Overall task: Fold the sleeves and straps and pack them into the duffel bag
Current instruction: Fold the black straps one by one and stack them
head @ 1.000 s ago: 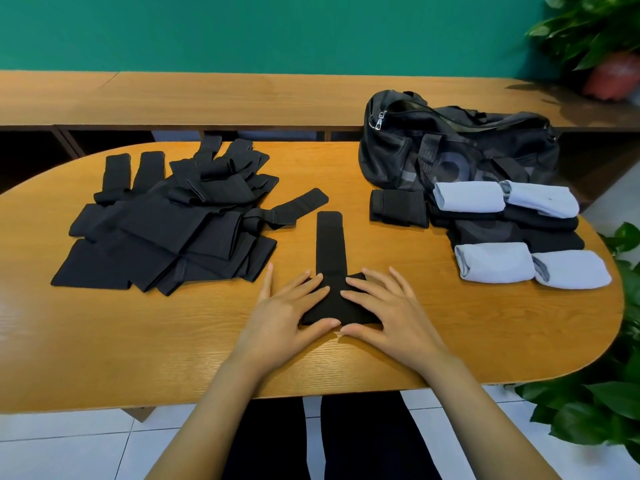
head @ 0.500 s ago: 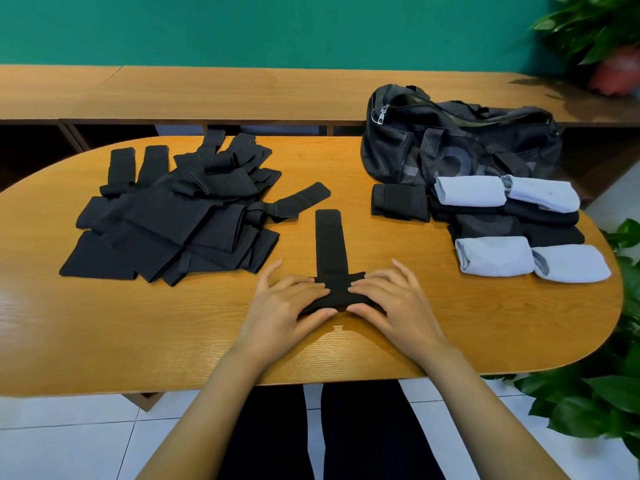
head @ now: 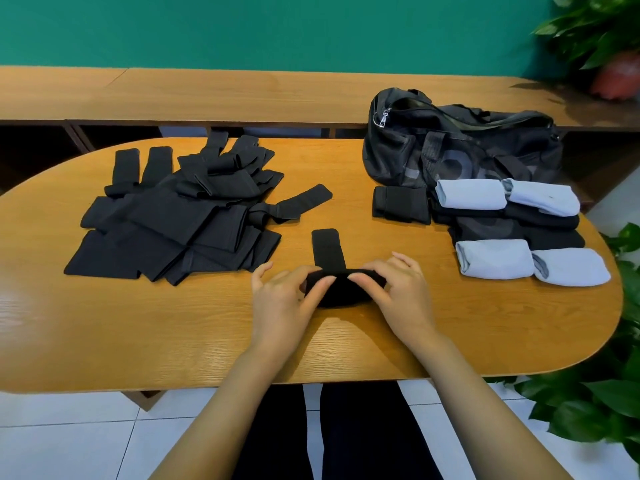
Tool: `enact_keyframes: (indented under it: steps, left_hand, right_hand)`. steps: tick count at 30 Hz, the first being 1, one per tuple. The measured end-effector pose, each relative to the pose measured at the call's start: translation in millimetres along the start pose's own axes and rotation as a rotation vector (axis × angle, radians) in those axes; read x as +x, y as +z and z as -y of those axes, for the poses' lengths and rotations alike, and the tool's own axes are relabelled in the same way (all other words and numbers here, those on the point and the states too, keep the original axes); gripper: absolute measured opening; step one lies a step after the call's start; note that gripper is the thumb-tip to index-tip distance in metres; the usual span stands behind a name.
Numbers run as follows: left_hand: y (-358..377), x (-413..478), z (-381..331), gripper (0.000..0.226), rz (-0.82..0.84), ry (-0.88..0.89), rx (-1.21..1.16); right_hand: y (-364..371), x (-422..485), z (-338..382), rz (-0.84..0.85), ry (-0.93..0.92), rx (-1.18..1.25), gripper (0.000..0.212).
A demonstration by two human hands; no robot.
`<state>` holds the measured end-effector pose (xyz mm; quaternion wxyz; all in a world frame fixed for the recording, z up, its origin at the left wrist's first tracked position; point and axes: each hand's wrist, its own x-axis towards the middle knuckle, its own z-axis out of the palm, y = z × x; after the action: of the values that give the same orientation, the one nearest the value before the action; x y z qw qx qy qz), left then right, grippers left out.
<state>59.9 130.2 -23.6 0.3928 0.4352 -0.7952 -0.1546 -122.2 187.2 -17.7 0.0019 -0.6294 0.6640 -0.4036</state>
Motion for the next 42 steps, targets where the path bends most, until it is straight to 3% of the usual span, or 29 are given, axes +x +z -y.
enact_keyframes:
  steps: [6, 11, 17, 22, 25, 28, 36, 42]
  left_hand:
    - [4.9, 16.1, -1.4, 0.031, -0.035, -0.153, 0.057]
    - [10.4, 26.2, 5.4, 0.026, -0.036, -0.223, 0.106]
    - [16.0, 31.4, 13.0, 0.033, 0.044, -0.261, 0.175]
    - [14.2, 24.3, 23.0, 0.052, 0.132, -0.034, 0.167]
    - [3.7, 19.1, 26.8, 0.07, 0.35, 0.127, 0.102]
    - [0.8, 13.5, 29.2, 0.08, 0.507, 0.164, 0.091]
    - [2.7, 6.8, 28.8, 0.064, 0.474, 0.18, 0.146]
    - [2.0, 6.8, 26.4, 0.059, 0.45, 0.183, 0.133]
  right_hand:
    - [6.5, 23.7, 5.2, 0.102, 0.201, 0.037, 0.053]
    - [15.6, 39.6, -1.6, 0.135, 0.216, -0.006, 0.029]
    - [27.5, 43.6, -10.9, 0.188, 0.264, -0.076, 0.028]
    - [20.6, 32.4, -17.6, 0.24, 0.164, -0.124, 0.05]
    - [7.3, 18.7, -19.2, 0.382, -0.001, -0.195, 0.062]
    - [3.8, 2.3, -20.8, 0.502, -0.098, -0.251, 0.064]
    - [5.6, -8.2, -19.1, 0.528, -0.076, -0.283, 0.07]
    - [6.0, -12.6, -20.4, 0.444, -0.097, -0.252, 0.071]
